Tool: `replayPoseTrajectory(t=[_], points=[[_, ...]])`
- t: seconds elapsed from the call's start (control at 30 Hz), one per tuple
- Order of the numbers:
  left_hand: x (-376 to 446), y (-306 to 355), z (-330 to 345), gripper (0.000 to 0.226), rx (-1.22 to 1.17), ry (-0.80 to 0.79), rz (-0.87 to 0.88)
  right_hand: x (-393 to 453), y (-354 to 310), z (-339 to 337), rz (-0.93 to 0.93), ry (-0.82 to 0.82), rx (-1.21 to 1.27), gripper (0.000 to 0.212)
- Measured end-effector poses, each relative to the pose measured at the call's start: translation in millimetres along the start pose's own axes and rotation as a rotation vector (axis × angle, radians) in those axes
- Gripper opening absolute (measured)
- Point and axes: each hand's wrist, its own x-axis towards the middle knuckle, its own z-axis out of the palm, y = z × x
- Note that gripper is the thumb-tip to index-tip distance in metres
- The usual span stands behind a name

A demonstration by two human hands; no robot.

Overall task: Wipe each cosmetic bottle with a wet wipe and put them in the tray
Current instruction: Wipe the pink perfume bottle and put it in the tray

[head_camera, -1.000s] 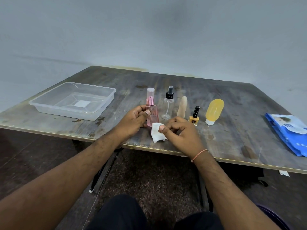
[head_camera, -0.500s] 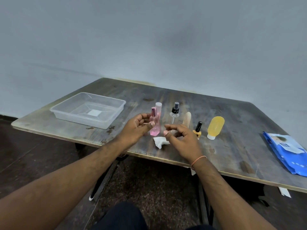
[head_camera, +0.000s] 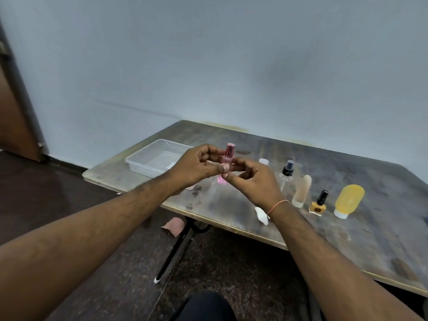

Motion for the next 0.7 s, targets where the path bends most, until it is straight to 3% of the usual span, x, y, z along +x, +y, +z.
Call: replayPoseTrajectory(t=[0.23,0.4,0.57,0.7], points=[[18,1,-64,0.044,0.246,-0.031,-0.023,42,-10,47,-0.028,-0.026,-0.043,0.048],[30,-7,-86,0.042,0.367,0.135,-0.056,66,-13,78,-0.037,0.003,-0.121,0.040],[34,-28,-89,0.040,0.347,0.290,-0.142,83,-11,104,0.024,0.005,-0.178,0.034],[30,-41,-97,0.037,0.298,0.262,-0.195,90,-3,115,0.053,-0.045,-0.211,0.034]])
